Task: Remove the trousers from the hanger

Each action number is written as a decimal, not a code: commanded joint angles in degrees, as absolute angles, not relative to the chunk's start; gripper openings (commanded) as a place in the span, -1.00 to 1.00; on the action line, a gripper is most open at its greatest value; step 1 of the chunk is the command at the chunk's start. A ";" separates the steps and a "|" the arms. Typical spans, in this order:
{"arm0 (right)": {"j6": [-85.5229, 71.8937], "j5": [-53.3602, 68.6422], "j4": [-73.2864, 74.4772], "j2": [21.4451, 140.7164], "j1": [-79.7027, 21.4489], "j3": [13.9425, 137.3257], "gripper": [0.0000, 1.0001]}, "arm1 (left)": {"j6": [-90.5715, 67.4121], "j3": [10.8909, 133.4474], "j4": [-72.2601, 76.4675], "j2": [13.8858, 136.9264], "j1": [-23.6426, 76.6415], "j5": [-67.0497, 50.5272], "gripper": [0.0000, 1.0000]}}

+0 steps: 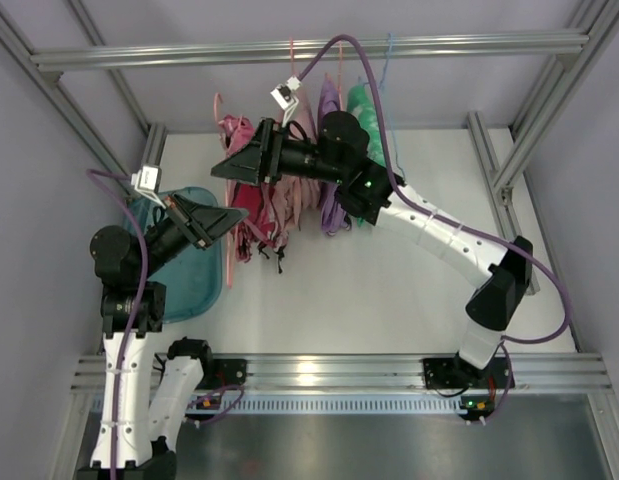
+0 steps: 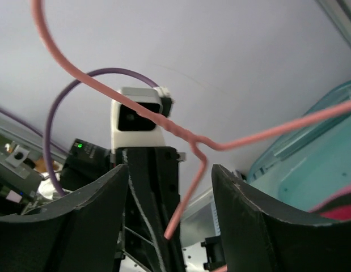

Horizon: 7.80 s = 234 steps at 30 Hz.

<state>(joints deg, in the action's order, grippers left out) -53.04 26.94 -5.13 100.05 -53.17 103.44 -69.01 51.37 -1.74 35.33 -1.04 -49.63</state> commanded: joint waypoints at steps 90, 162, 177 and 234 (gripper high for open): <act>-65.21 25.57 -7.91 99.23 -54.05 119.00 -1.00 | -7.56 26.80 17.23 26.27 7.46 -29.72 0.72; -55.90 29.88 -7.29 91.76 -51.86 100.04 -1.00 | -20.82 46.57 9.76 31.72 8.26 -19.60 -1.00; -46.42 33.31 -5.45 87.63 -51.68 84.12 -1.00 | -33.57 74.67 4.93 39.55 8.26 -13.80 -1.00; -29.44 39.90 15.99 83.76 -48.87 92.37 -1.00 | 24.87 63.30 -10.02 18.90 1.41 32.52 -1.00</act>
